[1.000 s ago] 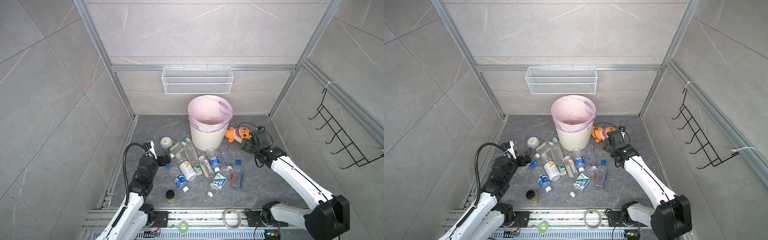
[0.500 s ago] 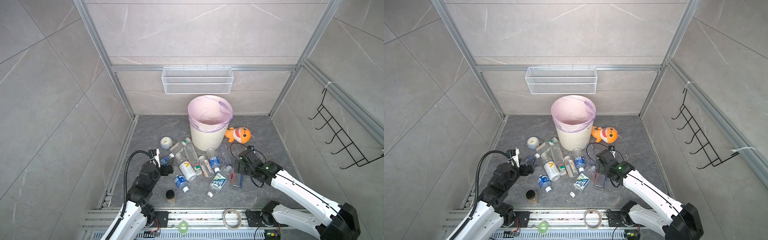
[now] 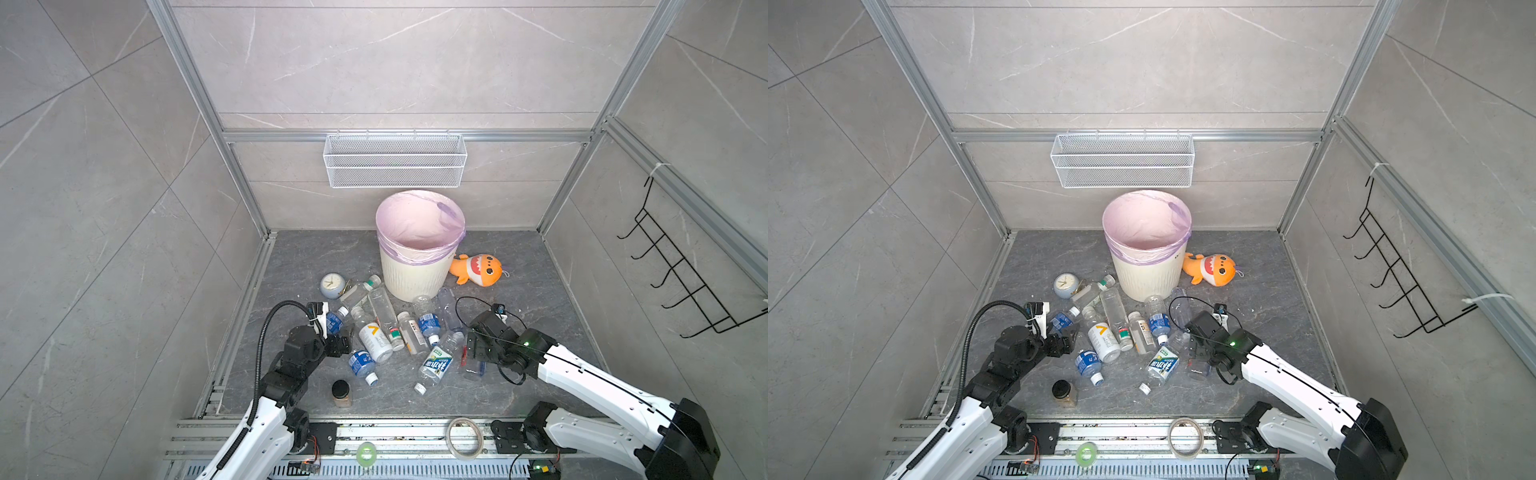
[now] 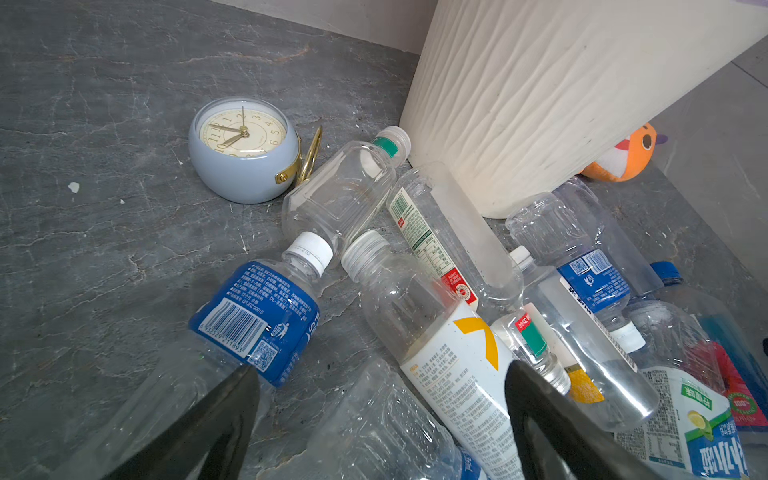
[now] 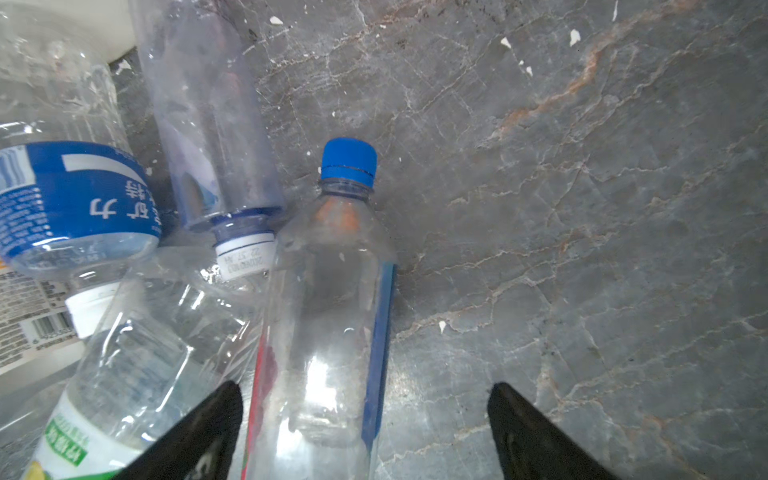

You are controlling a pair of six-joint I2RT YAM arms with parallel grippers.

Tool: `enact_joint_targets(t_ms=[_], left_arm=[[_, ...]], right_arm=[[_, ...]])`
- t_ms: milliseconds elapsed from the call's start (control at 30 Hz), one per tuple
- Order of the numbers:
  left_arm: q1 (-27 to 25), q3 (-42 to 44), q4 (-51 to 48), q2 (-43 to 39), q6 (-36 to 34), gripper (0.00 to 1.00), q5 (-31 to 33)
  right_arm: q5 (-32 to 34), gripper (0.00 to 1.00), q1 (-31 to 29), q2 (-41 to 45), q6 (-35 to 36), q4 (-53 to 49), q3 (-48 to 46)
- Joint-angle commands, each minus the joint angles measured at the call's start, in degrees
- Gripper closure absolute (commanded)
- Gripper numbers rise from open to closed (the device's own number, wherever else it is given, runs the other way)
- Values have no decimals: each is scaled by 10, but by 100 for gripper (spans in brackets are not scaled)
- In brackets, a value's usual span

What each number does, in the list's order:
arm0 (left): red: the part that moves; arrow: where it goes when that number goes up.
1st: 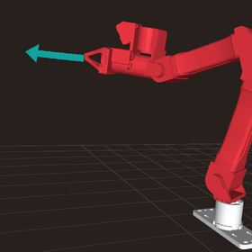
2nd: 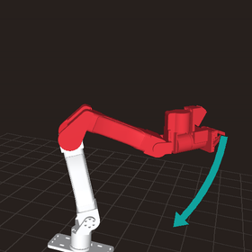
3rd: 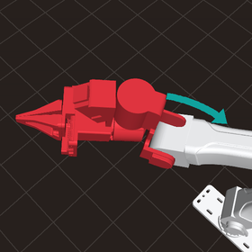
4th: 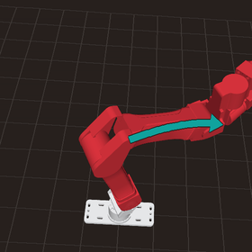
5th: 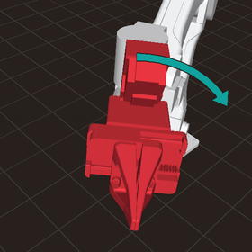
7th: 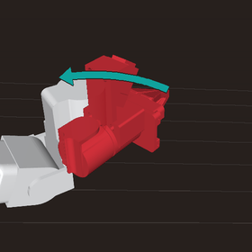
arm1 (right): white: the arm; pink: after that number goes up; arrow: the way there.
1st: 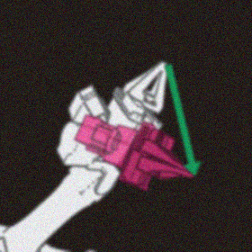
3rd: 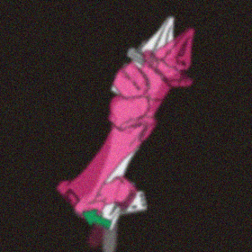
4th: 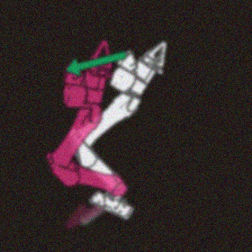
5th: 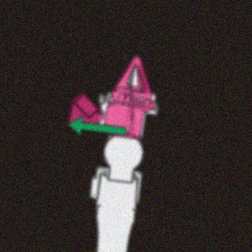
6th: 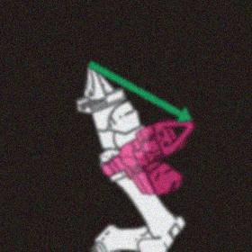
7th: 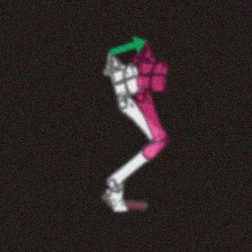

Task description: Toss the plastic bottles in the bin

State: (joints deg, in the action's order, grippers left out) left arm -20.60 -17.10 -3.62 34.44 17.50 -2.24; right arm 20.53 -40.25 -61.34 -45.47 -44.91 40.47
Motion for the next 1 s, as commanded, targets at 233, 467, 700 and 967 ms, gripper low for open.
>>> enact_joint_targets(t_ms=[233, 467, 700, 967], left_arm=[[-1, 6, 27, -8, -4, 6, 4], [-1, 5, 31, 1, -4, 7, 2], [-1, 3, 36, 13, -4, 7, 1], [-1, 1, 37, 19, -3, 7, 1]], right_arm=[[-17, 12, -8, -49, -23, 41, -16], [-17, 16, -10, -61, -26, 53, -22], [-22, 18, -10, -74, -32, 63, -31], [-25, 17, -11, -100, -31, 77, -32]])
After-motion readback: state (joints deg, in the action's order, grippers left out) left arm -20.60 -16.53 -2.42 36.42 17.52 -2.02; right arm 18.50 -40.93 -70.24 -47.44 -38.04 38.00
